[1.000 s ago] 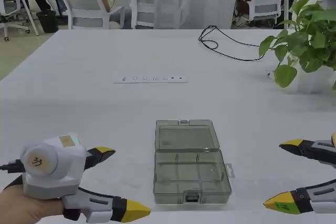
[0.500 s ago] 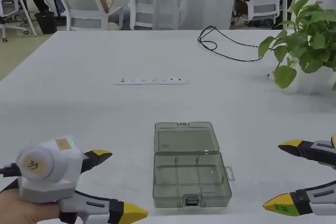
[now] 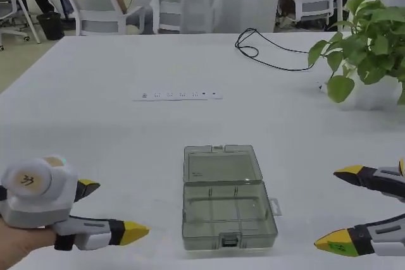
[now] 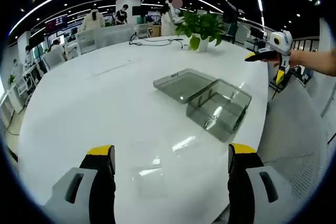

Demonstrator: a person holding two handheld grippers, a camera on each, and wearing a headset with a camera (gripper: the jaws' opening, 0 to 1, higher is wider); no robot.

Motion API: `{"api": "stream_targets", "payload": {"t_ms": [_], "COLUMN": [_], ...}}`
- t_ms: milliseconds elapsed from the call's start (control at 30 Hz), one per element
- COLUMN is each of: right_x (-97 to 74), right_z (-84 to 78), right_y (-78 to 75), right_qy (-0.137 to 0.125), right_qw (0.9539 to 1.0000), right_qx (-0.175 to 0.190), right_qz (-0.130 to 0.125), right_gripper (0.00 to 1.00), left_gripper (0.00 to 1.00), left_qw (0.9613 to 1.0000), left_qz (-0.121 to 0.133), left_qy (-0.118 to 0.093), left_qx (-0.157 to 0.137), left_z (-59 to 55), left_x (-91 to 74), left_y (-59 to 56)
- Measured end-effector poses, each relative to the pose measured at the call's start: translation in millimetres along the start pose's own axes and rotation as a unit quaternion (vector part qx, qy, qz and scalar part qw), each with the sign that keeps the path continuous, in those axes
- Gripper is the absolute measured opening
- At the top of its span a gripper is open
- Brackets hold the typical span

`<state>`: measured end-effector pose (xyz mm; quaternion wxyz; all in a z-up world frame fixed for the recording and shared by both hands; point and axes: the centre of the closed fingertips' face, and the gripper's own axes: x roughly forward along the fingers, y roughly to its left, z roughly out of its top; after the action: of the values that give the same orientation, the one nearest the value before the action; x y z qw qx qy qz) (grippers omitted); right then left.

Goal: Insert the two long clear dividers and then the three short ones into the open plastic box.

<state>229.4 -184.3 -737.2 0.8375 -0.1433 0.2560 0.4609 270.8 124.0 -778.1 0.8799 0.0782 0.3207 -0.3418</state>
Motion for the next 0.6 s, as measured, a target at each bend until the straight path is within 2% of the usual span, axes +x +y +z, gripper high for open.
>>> {"api": "stream_targets", "payload": {"t_ms": [33, 67, 133, 167, 233, 267, 333, 467, 600], "right_x": [-0.3, -0.5, -1.1, -1.2, -1.3, -1.1, -0.7, 0.1, 0.5], "right_z": [-0.2, -0.5, -0.6, -0.4, -0.1, 0.2, 0.2, 0.9, 1.3], "right_y": [-0.1, -0.1, -0.3, -0.2, -0.1, -0.1, 0.0, 1.2, 2.4], "right_qy": [-0.001, -0.001, -0.001, -0.002, -0.003, -0.004, -0.004, -0.006, -0.006], "right_qw": [1.0, 1.0, 1.0, 1.0, 1.0, 1.0, 1.0, 1.0, 0.9999], "right_qx": [0.001, 0.002, 0.002, 0.002, 0.003, 0.004, 0.005, 0.007, 0.008], "right_qz": [0.0, -0.001, -0.002, -0.002, -0.002, -0.003, -0.003, -0.002, -0.002], "right_gripper": [0.92, 0.92, 0.92, 0.92, 0.92, 0.92, 0.92, 0.92, 0.92], "left_gripper": [0.88, 0.85, 0.83, 0.82, 0.76, 0.73, 0.7, 0.65, 0.61], "left_qw": [0.9997, 0.9995, 0.9994, 0.9983, 0.9976, 0.9962, 0.9957, 0.9927, 0.9908], "left_qz": [0.009, 0.019, 0.026, 0.033, 0.038, 0.048, 0.05, 0.059, 0.06], "left_qy": [0.017, 0.024, 0.023, 0.042, 0.056, 0.071, 0.075, 0.097, 0.115], "left_qx": [-0.016, -0.01, -0.01, -0.021, -0.016, -0.015, -0.022, -0.042, -0.037], "left_z": [-6.4, -9.0, -10.2, -17.1, -21.6, -27.0, -28.9, -38.0, -44.2], "left_x": [-0.7, -1.3, -0.4, -0.9, -0.4, -1.1, 0.3, 0.8, 2.1], "left_y": [3.9, 8.2, 11.6, 14.5, 17.1, 20.9, 22.2, 25.7, 25.1]}}
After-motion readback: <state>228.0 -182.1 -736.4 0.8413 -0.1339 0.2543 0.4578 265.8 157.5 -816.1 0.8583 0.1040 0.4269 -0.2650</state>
